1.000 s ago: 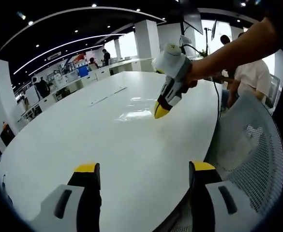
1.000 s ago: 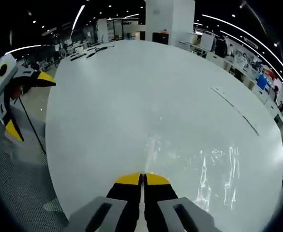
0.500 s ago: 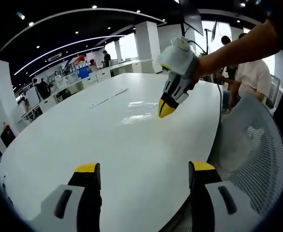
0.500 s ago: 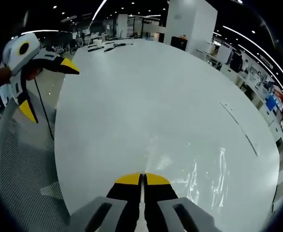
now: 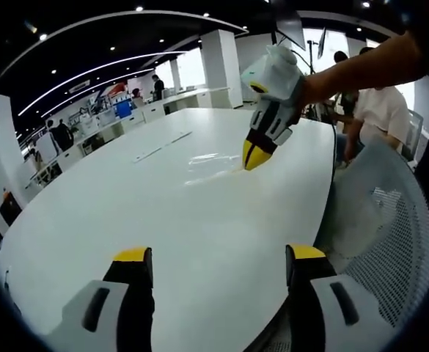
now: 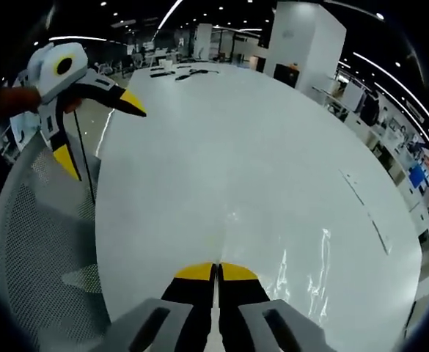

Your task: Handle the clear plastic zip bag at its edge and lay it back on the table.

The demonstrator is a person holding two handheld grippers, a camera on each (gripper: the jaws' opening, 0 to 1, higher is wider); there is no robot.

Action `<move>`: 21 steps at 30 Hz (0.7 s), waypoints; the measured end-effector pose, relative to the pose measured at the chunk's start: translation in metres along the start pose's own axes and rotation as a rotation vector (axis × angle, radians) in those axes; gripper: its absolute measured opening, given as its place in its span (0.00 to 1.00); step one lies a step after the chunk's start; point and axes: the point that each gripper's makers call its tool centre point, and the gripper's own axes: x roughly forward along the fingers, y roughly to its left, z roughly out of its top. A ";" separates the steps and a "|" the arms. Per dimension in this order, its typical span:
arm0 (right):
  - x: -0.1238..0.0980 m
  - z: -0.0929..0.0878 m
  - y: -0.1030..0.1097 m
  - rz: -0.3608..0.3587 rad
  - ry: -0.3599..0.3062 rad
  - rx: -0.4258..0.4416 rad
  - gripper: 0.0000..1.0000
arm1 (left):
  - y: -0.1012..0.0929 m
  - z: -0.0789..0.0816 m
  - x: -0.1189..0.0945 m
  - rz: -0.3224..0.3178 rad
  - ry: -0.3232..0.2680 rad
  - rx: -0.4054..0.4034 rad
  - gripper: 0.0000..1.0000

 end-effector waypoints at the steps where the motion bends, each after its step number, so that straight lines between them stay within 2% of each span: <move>1: -0.001 0.001 0.000 0.001 -0.002 -0.008 0.00 | 0.000 0.000 0.000 -0.002 0.004 0.002 0.73; 4: -0.004 0.003 -0.001 -0.001 -0.009 -0.036 0.00 | 0.002 0.000 0.001 0.011 0.021 0.003 0.72; 9: -0.005 0.003 -0.007 -0.002 -0.024 -0.035 0.00 | 0.004 0.002 0.005 0.026 0.014 -0.009 0.72; 15: -0.012 0.008 -0.004 0.013 -0.048 -0.082 0.00 | 0.003 0.007 0.006 0.023 0.020 0.007 0.71; 21: -0.020 0.009 -0.002 0.004 -0.038 -0.129 0.00 | 0.000 0.012 0.007 0.013 0.028 0.031 0.71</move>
